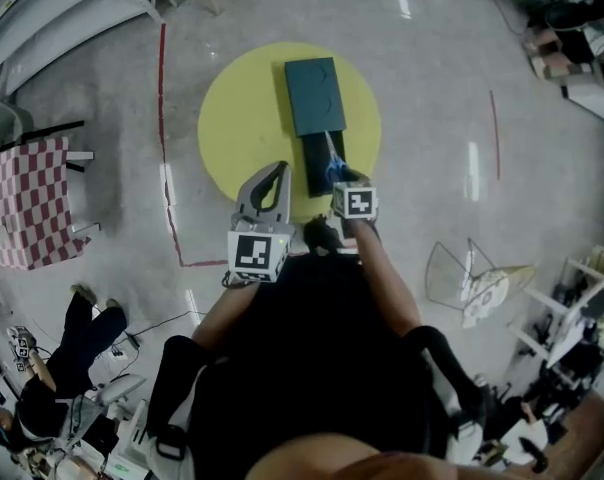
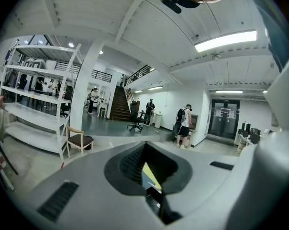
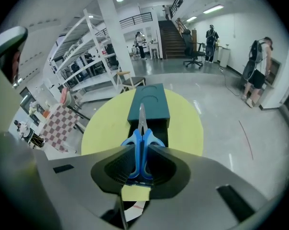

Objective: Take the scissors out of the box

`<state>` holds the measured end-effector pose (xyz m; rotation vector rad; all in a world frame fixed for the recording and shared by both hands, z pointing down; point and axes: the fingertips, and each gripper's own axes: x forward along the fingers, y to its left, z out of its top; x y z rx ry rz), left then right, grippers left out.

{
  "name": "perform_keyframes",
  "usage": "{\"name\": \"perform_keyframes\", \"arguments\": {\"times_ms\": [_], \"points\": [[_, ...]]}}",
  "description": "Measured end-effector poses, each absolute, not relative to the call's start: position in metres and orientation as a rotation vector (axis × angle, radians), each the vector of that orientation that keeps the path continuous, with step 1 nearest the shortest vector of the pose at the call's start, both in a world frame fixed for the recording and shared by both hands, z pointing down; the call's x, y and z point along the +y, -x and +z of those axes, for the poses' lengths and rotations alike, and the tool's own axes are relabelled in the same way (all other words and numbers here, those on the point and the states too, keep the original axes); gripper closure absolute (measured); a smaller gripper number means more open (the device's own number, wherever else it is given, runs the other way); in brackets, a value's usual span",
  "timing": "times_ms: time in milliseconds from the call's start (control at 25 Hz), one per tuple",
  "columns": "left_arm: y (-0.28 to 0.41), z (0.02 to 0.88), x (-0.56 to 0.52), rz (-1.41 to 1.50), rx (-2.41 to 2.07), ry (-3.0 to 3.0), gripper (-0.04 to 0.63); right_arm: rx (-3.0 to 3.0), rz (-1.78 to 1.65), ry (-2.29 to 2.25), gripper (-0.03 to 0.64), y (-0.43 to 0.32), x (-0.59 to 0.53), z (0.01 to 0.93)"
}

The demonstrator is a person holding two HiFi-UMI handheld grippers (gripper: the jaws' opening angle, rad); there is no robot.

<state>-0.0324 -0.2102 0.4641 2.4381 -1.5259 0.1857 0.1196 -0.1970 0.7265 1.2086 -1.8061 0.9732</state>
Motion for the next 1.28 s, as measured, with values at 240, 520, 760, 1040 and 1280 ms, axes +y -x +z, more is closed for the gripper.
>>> {"name": "perform_keyframes", "arguments": {"times_ms": [240, 520, 760, 1040, 1280], "points": [[0.027, 0.445, -0.215, 0.128, -1.591, -2.422, 0.601, -1.924, 0.820, -1.294, 0.535, -0.135, -0.221, 0.679], [0.026, 0.431, -0.212, 0.124, -1.629, -2.442, 0.601, -2.116, 0.721, -1.359, 0.535, -0.127, -0.235, 0.610], [0.018, 0.424, -0.211, 0.126, -1.642, -2.472, 0.603, -2.271, 0.608, -1.453, 0.535, -0.128, -0.239, 0.548], [0.010, 0.421, -0.212, 0.114, -1.639, -2.484, 0.601, -2.443, 0.445, -1.529, 0.535, -0.126, -0.228, 0.478], [0.009, 0.425, -0.215, 0.140, -1.647, -2.486, 0.603, -2.574, 0.291, -1.549, 0.535, -0.118, -0.208, 0.440]]}}
